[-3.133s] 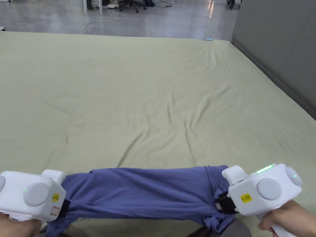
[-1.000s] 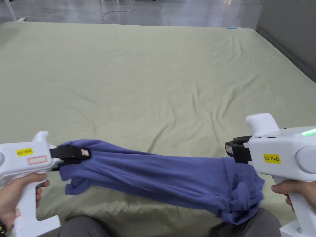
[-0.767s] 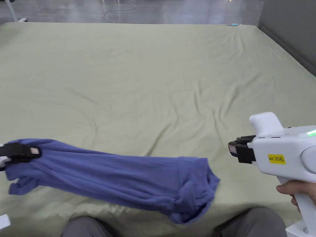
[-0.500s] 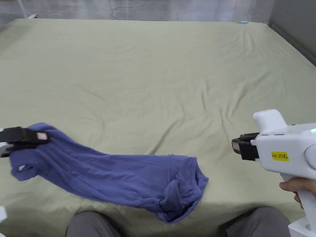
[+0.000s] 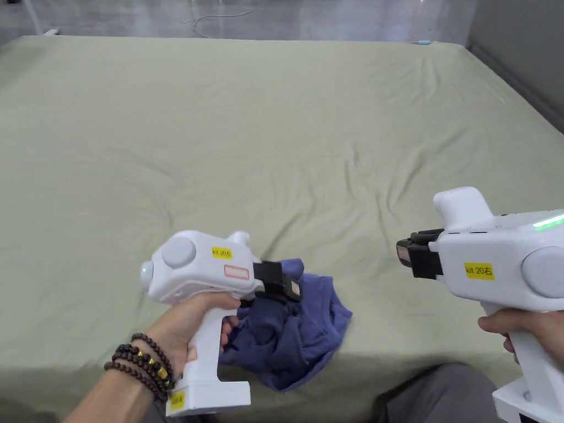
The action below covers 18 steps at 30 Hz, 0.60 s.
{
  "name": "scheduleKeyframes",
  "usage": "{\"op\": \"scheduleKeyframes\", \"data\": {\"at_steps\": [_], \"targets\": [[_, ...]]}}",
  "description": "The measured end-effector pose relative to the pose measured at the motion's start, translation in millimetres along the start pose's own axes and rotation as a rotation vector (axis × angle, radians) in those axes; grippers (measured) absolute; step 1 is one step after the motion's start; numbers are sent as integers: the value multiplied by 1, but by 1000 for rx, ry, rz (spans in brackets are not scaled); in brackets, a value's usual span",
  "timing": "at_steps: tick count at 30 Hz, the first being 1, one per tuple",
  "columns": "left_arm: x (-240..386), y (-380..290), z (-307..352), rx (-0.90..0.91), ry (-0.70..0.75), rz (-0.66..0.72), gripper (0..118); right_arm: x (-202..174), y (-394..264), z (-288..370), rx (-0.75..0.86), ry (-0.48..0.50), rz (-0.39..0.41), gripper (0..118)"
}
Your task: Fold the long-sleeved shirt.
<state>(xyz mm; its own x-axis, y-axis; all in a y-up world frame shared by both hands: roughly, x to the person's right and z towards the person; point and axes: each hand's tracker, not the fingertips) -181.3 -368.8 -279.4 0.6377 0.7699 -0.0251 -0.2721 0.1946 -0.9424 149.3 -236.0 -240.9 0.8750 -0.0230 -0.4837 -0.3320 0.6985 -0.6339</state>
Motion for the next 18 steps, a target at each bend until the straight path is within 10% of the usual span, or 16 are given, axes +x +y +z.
{"op": "scheduleKeyframes", "data": {"at_steps": [3, 7, 8, 10, 12, 15, 18], "targets": [[-1, 2, 14, 21, -87, 27, 106, 5, -3, 7, 6, -6, -2, 0], [22, 0, 81, 203, -138, -70, 115, 9, -7, 8, 8, -15, -13, 0], [35, -9, 102, 280, -153, -99, 111, 9, -8, 8, 9, -17, -18, 0], [30, -18, 131, 405, -131, -87, 35, 10, -10, 7, 5, -16, -29, 0], [25, -35, 144, 558, -8, -135, 0, 8, -11, 5, 3, -15, -38, 0], [26, -66, 115, 636, 426, -304, 0, 6, -10, 2, -9, -2, -64, 0], [9, -76, 67, 462, 472, -307, 0, 0, -4, -6, -34, -48, -136, 0]]}}
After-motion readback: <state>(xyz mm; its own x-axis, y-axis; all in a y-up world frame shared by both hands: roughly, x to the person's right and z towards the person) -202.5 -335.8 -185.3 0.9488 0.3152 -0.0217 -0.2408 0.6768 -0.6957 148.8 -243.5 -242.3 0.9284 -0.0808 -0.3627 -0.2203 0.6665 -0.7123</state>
